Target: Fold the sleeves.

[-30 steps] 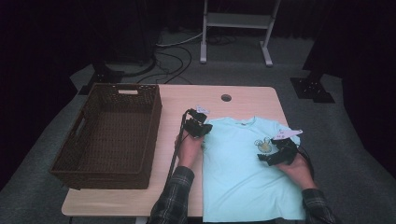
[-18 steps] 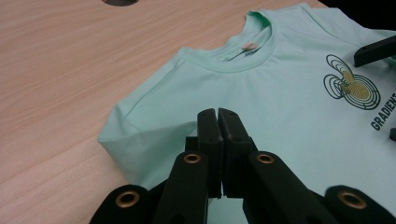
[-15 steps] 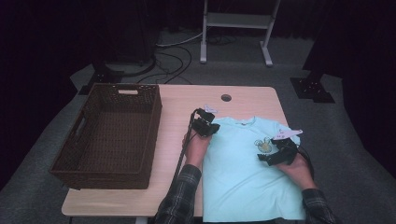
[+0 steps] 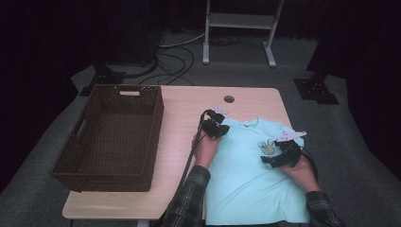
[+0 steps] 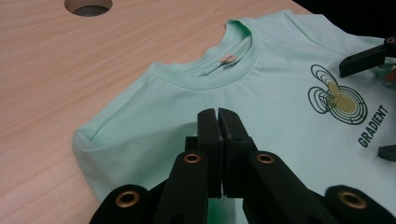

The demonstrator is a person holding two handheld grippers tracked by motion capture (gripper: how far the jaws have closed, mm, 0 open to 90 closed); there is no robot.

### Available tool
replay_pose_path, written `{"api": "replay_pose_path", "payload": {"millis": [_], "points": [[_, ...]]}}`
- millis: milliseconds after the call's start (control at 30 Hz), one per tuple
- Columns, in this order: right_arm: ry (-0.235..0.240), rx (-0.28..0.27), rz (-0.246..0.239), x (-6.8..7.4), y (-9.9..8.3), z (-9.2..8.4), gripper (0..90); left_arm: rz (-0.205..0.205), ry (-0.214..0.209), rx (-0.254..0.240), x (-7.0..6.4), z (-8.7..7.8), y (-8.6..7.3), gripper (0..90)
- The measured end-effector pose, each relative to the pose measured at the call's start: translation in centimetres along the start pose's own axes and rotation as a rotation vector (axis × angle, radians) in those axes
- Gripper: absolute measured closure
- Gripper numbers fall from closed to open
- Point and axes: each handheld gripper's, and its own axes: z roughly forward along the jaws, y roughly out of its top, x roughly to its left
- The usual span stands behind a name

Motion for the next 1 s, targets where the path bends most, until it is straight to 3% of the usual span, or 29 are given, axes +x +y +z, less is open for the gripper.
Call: {"api": "replay_pose_path", "payload": {"millis": [433,700,1000], "points": [[0.001,0.001,0.001,0.0,0.0,0.0,0.0,-0.011,-0.033,0.026,-0.7,2.3,-0.6,89.0],[0.001,0.001,0.002,0.0,0.0,0.0,0.0,-0.018,-0.037,0.017,-0.7,2.4,-0.6,87.1],[0.0,0.0,0.001,0.0,0.0,0.0,0.0,0.01,-0.003,0.008,-1.1,2.1,-0.5,65.5]]}}
